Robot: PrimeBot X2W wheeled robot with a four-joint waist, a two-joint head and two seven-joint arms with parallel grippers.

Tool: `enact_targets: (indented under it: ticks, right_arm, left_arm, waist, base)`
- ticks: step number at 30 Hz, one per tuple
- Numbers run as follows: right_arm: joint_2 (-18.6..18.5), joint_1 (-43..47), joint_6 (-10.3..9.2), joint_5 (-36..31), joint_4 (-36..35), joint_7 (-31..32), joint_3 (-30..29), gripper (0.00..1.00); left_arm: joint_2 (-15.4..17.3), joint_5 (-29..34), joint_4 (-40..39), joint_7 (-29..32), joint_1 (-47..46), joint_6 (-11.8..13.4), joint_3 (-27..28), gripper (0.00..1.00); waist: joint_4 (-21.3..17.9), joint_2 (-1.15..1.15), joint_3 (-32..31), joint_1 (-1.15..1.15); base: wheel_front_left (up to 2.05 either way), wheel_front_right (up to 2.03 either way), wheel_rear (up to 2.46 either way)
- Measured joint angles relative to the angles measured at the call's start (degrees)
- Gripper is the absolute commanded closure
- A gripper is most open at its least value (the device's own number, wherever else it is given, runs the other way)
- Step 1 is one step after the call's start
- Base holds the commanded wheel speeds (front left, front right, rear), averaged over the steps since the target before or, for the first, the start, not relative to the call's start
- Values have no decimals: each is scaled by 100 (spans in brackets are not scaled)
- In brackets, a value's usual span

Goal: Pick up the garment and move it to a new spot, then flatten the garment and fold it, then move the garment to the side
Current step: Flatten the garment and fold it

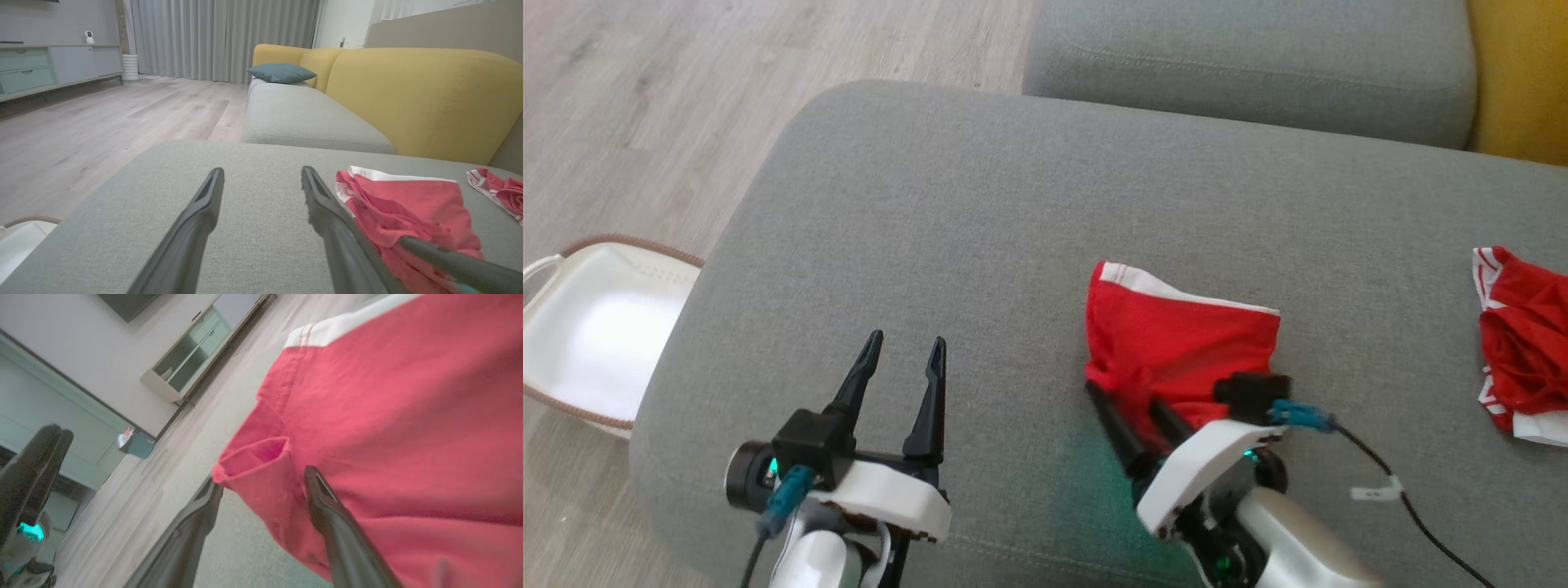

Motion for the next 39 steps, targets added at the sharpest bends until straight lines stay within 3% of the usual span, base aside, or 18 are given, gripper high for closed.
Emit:
enact_targets:
  ticks: [10, 23, 34, 39]
  right_arm:
    - [-7, -187, 1, 108, 310, 457, 498, 0]
    - [-10, -666, 1, -42, 715, -253, -93, 0]
    - [-400, -712, 1, -1657, 417, -788, -1201, 0]
    - [-397, -258, 1, -2881, -445, -823, -2441, 0]
  left_arm:
    - [1, -209, -2, 0, -15, 53, -100, 0]
    - [1, -208, -41, 0, -36, 102, -34, 0]
    - [1, -210, -334, 0, -62, 102, 145, 0]
    - [0, -261, -503, 0, -80, 105, 185, 0]
  waist:
    - [84, 0, 183, 0]
    - [-318, 0, 183, 0]
    - [-873, 0, 31, 0]
    - [-1108, 0, -9, 0]
  base:
    - [0, 0, 0]
    - [0, 0, 0]
    - [0, 0, 0]
    - [0, 0, 0]
